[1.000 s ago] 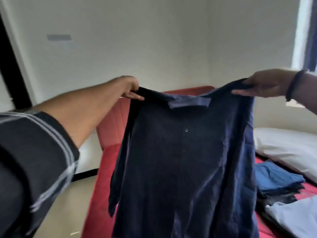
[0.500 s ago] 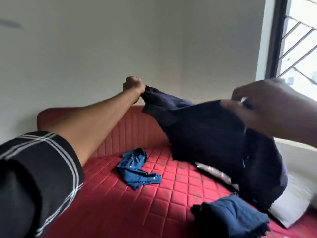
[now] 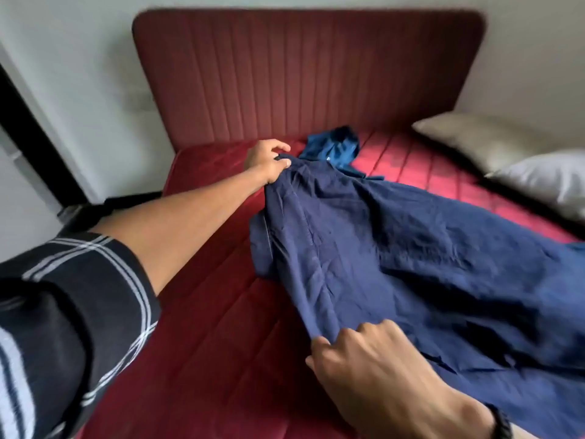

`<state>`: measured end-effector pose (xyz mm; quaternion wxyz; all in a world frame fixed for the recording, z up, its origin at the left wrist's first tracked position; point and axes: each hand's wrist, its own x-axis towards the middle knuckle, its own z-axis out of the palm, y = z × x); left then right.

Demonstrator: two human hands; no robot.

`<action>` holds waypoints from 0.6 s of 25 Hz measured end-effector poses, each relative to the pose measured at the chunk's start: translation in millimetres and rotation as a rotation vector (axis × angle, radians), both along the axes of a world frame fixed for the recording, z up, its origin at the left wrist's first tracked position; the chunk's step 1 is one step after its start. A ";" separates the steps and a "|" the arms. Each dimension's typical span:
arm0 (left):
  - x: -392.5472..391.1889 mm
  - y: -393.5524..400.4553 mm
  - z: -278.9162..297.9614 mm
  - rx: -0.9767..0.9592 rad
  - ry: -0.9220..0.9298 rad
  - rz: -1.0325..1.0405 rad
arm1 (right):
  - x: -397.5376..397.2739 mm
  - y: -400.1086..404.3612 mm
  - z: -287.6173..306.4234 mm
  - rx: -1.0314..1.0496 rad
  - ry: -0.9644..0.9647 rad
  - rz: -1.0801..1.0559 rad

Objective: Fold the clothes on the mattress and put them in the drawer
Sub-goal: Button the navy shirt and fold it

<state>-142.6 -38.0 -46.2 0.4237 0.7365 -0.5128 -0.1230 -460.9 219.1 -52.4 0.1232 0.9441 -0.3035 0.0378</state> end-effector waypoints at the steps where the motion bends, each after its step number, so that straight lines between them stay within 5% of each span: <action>1: 14.1 15.3 -27.6 0.043 -0.020 0.018 | 20.4 4.5 -23.8 0.066 0.012 0.014; 6: 99.9 91.1 -128.8 0.209 -0.022 0.101 | 113.8 53.7 -98.5 0.359 -0.034 0.112; 15: 203.3 228.2 -198.2 0.224 -0.282 0.137 | 208.1 144.1 -143.0 0.806 0.029 0.240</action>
